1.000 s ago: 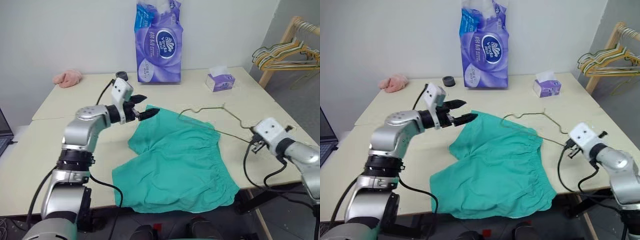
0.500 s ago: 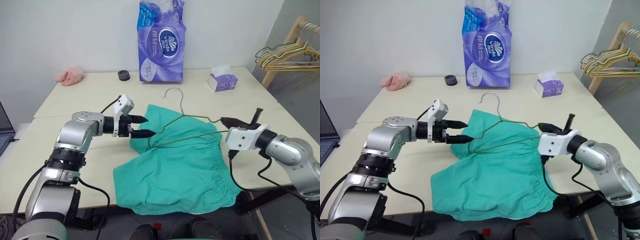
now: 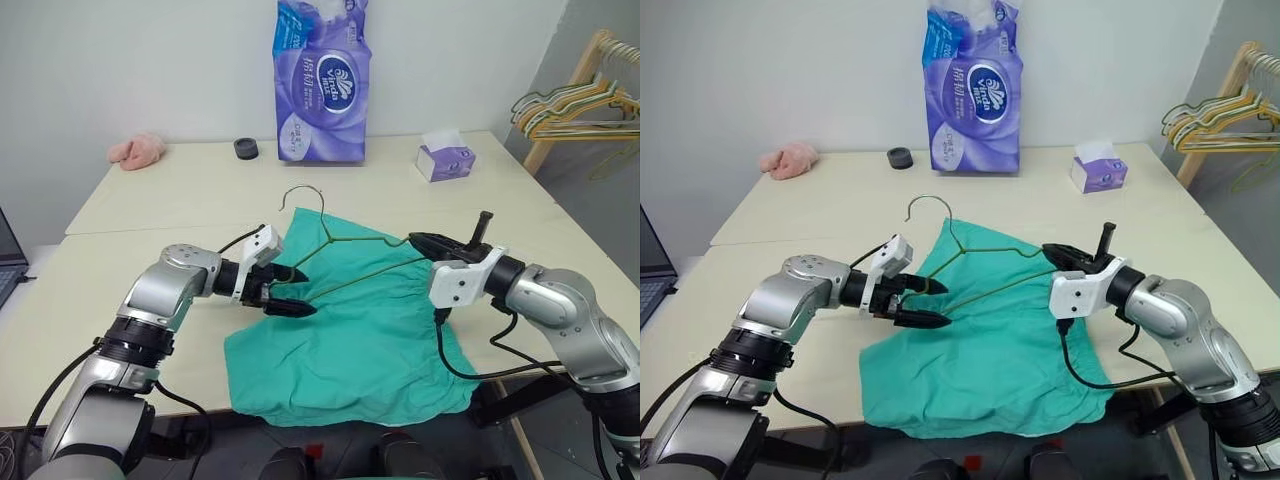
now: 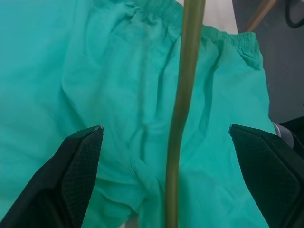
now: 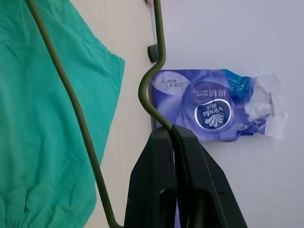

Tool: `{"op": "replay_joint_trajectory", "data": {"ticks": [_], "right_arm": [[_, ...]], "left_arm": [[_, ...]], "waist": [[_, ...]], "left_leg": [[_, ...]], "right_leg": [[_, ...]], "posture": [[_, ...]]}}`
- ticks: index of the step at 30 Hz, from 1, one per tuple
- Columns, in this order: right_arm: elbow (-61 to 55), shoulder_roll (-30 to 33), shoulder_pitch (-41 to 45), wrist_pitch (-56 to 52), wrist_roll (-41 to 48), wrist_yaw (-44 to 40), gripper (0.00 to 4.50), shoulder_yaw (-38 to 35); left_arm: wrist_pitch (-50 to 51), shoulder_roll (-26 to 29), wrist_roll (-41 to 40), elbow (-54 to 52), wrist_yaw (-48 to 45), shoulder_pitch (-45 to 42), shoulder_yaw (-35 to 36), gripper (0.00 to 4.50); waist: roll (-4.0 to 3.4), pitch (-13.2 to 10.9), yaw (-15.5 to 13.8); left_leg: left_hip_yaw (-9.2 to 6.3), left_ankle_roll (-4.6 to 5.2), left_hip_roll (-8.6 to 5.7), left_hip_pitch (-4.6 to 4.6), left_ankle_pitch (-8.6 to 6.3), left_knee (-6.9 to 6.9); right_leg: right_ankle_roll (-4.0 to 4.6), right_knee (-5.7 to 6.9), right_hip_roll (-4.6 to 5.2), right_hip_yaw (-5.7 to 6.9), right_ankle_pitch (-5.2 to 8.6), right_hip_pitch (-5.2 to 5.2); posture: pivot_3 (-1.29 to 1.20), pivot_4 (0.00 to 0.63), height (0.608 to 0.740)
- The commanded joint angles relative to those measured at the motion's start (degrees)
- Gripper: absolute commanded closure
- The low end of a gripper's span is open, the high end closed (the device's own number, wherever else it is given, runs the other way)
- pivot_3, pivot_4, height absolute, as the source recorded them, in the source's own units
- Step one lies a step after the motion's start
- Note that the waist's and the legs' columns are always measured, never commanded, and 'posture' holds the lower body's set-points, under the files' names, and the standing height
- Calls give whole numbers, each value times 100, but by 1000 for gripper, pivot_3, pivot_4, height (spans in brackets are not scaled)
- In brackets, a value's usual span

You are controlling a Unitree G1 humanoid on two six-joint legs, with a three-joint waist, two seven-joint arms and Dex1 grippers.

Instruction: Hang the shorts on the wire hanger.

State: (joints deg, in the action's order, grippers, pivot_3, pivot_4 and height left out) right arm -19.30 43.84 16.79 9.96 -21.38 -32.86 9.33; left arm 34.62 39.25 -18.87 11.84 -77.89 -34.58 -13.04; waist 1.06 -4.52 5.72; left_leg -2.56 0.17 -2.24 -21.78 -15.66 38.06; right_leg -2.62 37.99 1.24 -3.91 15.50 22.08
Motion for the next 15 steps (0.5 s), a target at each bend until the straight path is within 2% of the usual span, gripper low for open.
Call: {"op": "replay_joint_trajectory", "data": {"ticks": [1,4,15], "right_arm": [[-117,-72,47,176,-8,72,4500,-112],[-84,-104,40,205,-17,77,4500,-138],[-111,-87,-9,328,44,-85,4500,-95]], "left_arm": [[-183,88,85,-6,-107,27,-15,19],[-268,111,167,7,-183,105,-78,556],[-432,-4,263,11,-90,238,-49,3743]], "waist": [[0,0,0],[0,0,0],[0,0,1]], "left_leg": [[0,0,0,-1,0,0],[0,0,0,-1,0,0],[0,0,0,-1,0,3]], "right_leg": [[0,0,0,0,0,0],[0,1,0,1,0,2],[1,6,0,0,-1,2]], "posture": [[-148,56,740],[-150,54,740],[-149,53,740]]}}
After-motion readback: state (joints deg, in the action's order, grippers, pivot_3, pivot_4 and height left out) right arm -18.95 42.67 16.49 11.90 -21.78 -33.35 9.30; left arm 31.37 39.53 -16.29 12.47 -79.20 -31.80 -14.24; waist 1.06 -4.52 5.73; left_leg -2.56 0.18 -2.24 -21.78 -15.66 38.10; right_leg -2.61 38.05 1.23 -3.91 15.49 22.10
